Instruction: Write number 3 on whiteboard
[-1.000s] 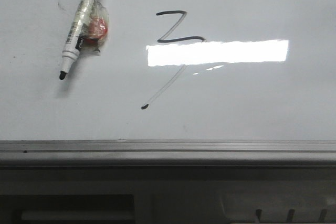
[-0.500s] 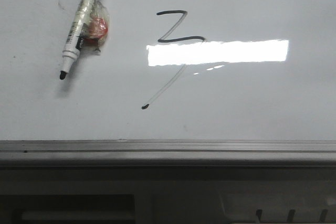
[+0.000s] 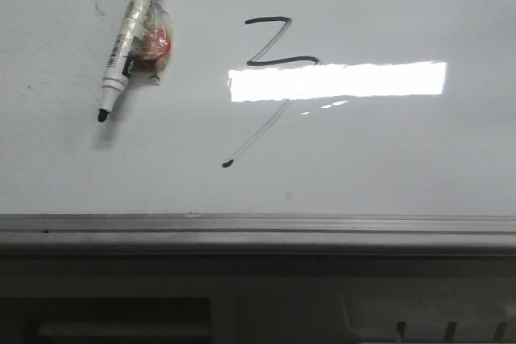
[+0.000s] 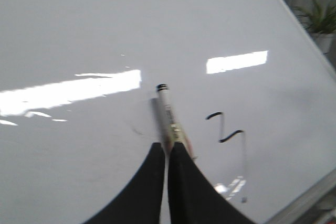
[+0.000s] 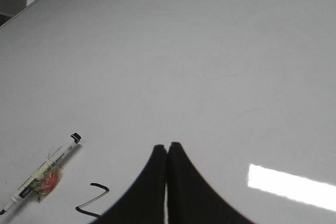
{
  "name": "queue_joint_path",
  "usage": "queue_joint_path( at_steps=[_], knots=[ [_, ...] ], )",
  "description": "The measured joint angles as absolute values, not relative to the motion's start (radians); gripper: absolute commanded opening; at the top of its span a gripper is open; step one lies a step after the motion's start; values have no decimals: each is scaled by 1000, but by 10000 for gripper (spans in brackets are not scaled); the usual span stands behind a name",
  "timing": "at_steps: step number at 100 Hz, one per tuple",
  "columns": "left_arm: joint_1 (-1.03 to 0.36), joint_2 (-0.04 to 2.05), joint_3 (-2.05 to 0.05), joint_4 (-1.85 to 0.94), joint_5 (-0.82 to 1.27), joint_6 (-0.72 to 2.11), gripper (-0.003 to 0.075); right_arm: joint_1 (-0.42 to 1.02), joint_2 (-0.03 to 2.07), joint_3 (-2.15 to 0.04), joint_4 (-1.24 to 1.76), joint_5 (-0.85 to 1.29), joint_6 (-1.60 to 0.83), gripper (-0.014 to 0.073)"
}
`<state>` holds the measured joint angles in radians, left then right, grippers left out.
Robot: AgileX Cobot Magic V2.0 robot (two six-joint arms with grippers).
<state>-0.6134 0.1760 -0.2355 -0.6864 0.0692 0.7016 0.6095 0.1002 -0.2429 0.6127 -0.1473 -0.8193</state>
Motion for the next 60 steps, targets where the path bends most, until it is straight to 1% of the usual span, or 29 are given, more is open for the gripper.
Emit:
queue_joint_path(
  at_steps=[14, 23, 31, 42, 60],
  knots=[
    [-533, 102, -122, -338, -7, 533, -21, 610, 100, -243, 613, -147, -819, -61],
    [-447, 52, -50, -230, -33, 414, -21, 610, 100, -243, 613, -147, -819, -61],
    [-363, 5, -1, -199, -39, 331, -21, 610, 100, -243, 613, -147, -819, -61],
    [-252, -5, 1, -188, -24, 246, -21, 610, 100, -243, 613, -147, -819, -61],
    [-142, -5, 1, -235, 160, 214, -21, 610, 100, -243, 613, -147, -819, -61]
  ],
)
